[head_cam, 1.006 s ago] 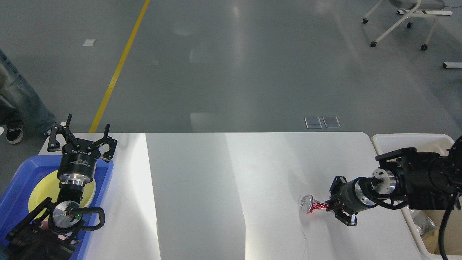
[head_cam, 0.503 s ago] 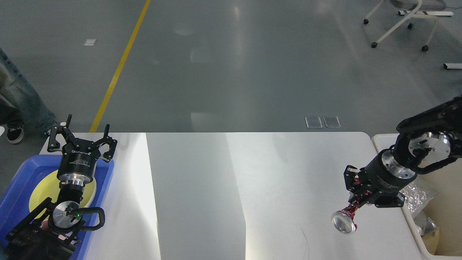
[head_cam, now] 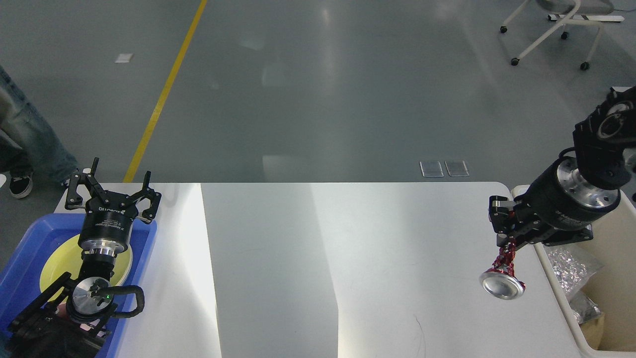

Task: Tidy desktop
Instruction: 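Lift the red can and carry it over the white bin, then release the red can into the bin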

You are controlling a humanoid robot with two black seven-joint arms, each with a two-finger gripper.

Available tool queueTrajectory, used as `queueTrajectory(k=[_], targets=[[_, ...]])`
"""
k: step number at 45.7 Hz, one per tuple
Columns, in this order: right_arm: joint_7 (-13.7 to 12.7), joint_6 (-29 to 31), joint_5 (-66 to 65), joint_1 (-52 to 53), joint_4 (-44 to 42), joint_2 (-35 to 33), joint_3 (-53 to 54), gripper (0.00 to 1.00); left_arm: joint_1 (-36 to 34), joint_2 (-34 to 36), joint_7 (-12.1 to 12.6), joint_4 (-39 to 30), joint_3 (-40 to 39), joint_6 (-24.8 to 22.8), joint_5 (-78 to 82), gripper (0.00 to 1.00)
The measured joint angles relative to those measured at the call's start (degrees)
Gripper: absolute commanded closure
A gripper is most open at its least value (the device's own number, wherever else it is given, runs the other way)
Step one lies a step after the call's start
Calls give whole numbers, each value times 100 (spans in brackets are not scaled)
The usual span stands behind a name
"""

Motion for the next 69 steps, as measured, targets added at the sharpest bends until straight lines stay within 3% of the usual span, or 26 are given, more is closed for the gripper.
queueTrajectory(k=[16, 24, 33, 45, 53, 57, 63, 69], targets=[[13, -33, -148, -5, -133, -94, -167, 100, 1, 0, 0, 0, 0, 0, 0, 3], [14, -182, -385, -563, -725, -728, -399, 100, 1, 0, 0, 0, 0, 0, 0, 3], [16, -688, -426, -2001, -2280, -1660, -369, 100, 8, 0, 0, 0, 7, 0, 0, 3], [22, -2073, -334, -4933, -4371, -1910, 831, 100, 8, 0, -2, 0, 8, 0, 0, 3], [-4, -2651, -348, -6862, -5846, -1742, 2285, 100, 8, 0, -9, 0, 8, 0, 0, 3], [-6, -2776, -360, -7962, -6988, -1207, 2940, 100, 8, 0, -9, 0, 8, 0, 0, 3], [-3, -2937, -358, -8888, -8334, -448, 3203, 100, 8, 0, -9, 0, 6, 0, 0, 3], [4, -3373, -338, -9415, -9025, 102, 3235, 100, 8, 0, -9, 0, 3, 0, 0, 3]])
